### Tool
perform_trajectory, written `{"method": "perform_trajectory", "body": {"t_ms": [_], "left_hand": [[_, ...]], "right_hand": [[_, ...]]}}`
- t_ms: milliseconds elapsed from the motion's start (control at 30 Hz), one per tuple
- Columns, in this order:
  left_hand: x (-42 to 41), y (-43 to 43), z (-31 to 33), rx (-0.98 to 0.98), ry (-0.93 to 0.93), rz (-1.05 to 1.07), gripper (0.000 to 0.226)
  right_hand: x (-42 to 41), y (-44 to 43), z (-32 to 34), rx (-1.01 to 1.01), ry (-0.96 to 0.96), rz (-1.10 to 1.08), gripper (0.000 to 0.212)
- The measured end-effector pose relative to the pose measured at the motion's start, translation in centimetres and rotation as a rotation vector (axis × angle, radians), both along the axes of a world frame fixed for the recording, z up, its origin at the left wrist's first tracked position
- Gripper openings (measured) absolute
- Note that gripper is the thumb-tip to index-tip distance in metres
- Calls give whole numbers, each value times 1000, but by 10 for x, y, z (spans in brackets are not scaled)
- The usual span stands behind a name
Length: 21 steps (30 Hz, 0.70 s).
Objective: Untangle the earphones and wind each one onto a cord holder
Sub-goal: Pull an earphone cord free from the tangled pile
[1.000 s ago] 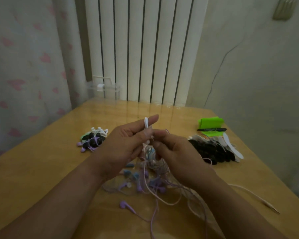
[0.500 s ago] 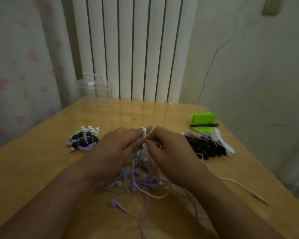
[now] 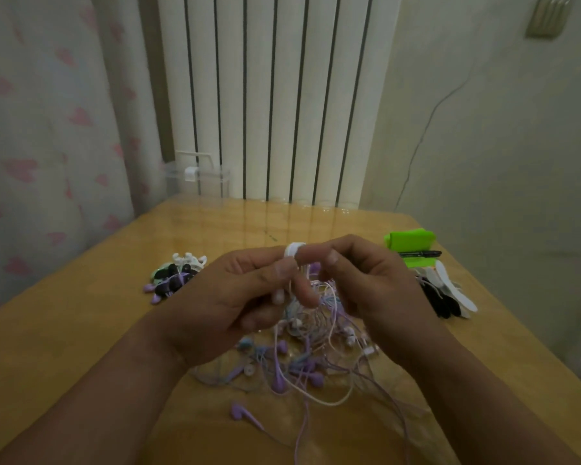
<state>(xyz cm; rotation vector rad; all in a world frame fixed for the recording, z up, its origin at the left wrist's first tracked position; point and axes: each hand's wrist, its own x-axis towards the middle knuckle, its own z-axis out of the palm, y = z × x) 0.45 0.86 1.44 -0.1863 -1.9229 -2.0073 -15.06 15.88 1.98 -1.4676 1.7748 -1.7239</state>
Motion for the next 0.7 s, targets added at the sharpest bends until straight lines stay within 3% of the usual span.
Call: {"method": "perform_trajectory", "body": {"t_ms": [133, 333, 533, 700], "left_hand": [[-7, 2, -4, 105, 16, 173, 39], [-14, 0, -10, -263, -8, 526, 32], [-17, 0, -21, -586, -92, 639, 40], [-16, -12, -26, -794, -172, 604, 44]], "right_hand": [[13, -11, -16, 206, 159, -49, 19], [16, -17, -20, 305, 342, -97, 21], [15, -13, -12, 445, 376, -9, 29], [8, -7, -5, 422, 385, -108, 23]]}}
